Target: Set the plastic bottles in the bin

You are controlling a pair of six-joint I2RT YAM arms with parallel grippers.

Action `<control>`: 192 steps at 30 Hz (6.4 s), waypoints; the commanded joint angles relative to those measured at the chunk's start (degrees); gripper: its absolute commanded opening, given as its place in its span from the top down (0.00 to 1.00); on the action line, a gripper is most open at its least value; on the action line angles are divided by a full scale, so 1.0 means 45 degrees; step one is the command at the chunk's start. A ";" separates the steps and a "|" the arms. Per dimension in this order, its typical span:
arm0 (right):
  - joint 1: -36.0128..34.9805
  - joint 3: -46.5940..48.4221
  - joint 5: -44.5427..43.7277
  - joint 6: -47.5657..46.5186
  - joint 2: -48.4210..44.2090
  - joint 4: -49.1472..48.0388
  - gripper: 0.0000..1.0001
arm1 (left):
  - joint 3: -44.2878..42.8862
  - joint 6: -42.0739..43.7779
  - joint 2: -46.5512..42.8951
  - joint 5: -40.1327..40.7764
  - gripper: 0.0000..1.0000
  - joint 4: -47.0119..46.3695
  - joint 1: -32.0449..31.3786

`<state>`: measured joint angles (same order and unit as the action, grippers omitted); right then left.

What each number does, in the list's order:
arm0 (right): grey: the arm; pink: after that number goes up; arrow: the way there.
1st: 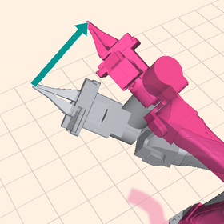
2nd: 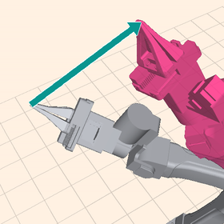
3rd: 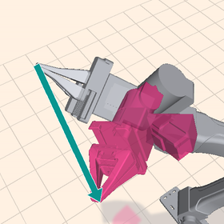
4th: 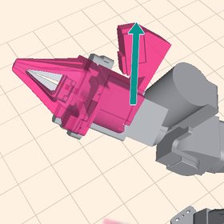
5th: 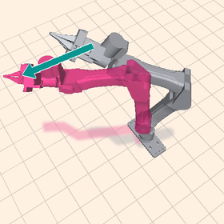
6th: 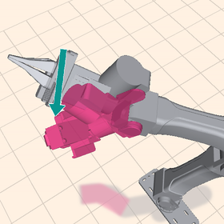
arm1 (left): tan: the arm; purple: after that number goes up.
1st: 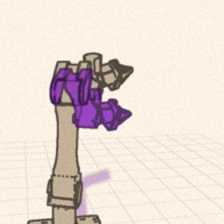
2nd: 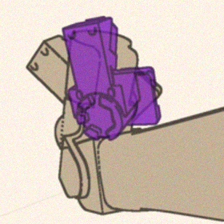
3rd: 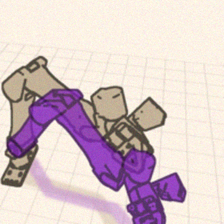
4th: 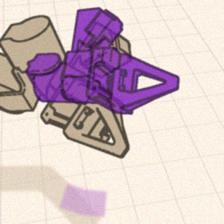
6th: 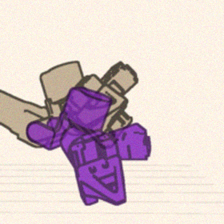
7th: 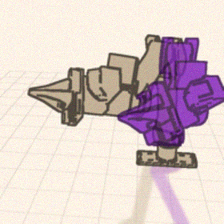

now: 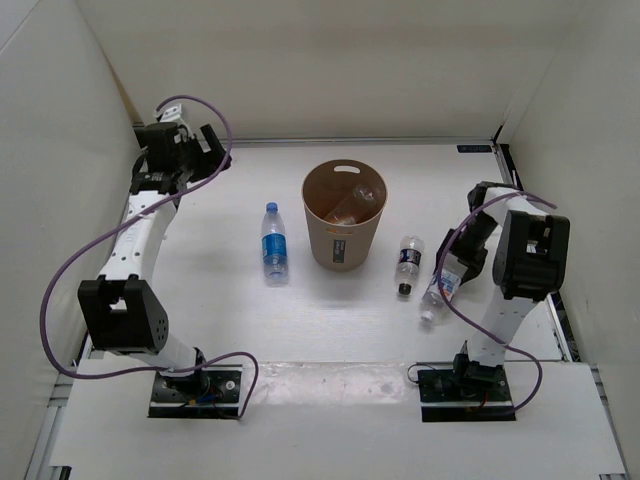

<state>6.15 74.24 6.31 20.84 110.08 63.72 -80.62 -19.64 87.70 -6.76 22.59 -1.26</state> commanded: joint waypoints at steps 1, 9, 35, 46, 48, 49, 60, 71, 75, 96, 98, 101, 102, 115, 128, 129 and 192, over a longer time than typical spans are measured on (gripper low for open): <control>0.0331 0.0825 -0.0287 -0.0041 -0.0555 0.0916 0.42 | 0.0220 -0.0168 -0.0076 0.0077 0.00 0.0409 0.0611; 0.1152 0.3866 -0.1109 0.0778 -0.2917 0.2068 0.58 | 0.0923 0.0086 0.0256 -0.0157 0.00 0.0702 0.0923; -0.5364 1.1316 -0.1054 -0.0545 -0.5031 -0.3080 0.82 | 0.0121 0.0185 0.1390 -0.0898 0.00 0.2071 0.1002; -0.8202 1.2177 -0.0854 -0.1447 -0.3077 -0.2716 0.48 | 0.0747 0.0048 0.1429 -0.2753 0.00 0.0823 0.0787; -0.8514 1.2174 -0.1203 -0.1448 -0.2959 -0.2405 0.29 | 0.1252 -0.0069 0.1312 -0.3358 0.00 0.0199 0.0768; -0.8574 1.2194 -0.1322 -0.1467 -0.2940 -0.2229 0.10 | 0.1391 -0.0147 0.1273 -0.3534 0.00 -0.0192 0.0710; -0.6896 1.2822 -0.2184 -0.0667 -0.4711 -0.2264 0.10 | 0.2113 0.0243 0.0823 -0.5077 0.00 -0.0255 -0.0305; -0.4688 0.9871 -0.0055 0.0427 -0.6025 -0.2012 0.10 | 0.2820 0.1297 0.1251 -0.4963 0.00 0.0389 -0.2200; -0.4318 0.9851 0.0316 0.0408 -0.6142 -0.1837 0.10 | 0.1688 0.1649 0.2285 -0.4123 0.00 0.1756 -0.2611; -0.1974 0.8913 0.2075 0.0662 -0.6924 -0.1485 0.10 | 0.1372 0.1122 0.4045 -0.3319 0.00 0.2266 -0.2924; -0.1817 0.8796 0.2328 0.0798 -0.6904 -0.1563 0.10 | 0.1392 0.0986 0.4241 -0.3496 0.00 0.2168 -0.2963; -0.1642 0.8582 0.2562 0.0934 -0.6885 -0.1641 0.10 | 0.1393 0.0849 0.4476 -0.3673 0.00 0.2147 -0.3002; -0.1621 0.8562 0.2602 0.0974 -0.6885 -0.1661 0.10 | 0.1334 0.0906 0.4534 -0.3615 0.03 0.2264 -0.3002; -0.0898 0.7937 0.3149 0.1521 -0.6885 -0.1973 0.10 | -0.2197 0.1240 0.4611 -0.1604 0.34 0.2402 -0.1405; -0.1816 0.7136 0.2526 0.1873 -0.6963 -0.2110 0.10 | -1.1206 -0.0770 0.5864 -0.3749 0.35 -0.1305 -0.1612; -0.1836 0.7058 0.2505 0.1892 -0.7001 -0.2091 0.10 | -1.1090 -0.0947 0.5804 -0.4292 0.35 -0.1928 -0.1731; -0.3691 0.3775 0.0161 0.3319 0.1474 -0.0216 0.25 | -0.2164 0.4696 -0.2708 0.4038 0.00 0.3475 -0.5560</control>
<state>-9.43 87.55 8.69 37.01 115.94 59.02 -92.27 -1.15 80.51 4.14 36.03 -26.35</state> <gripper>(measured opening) 0.785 0.998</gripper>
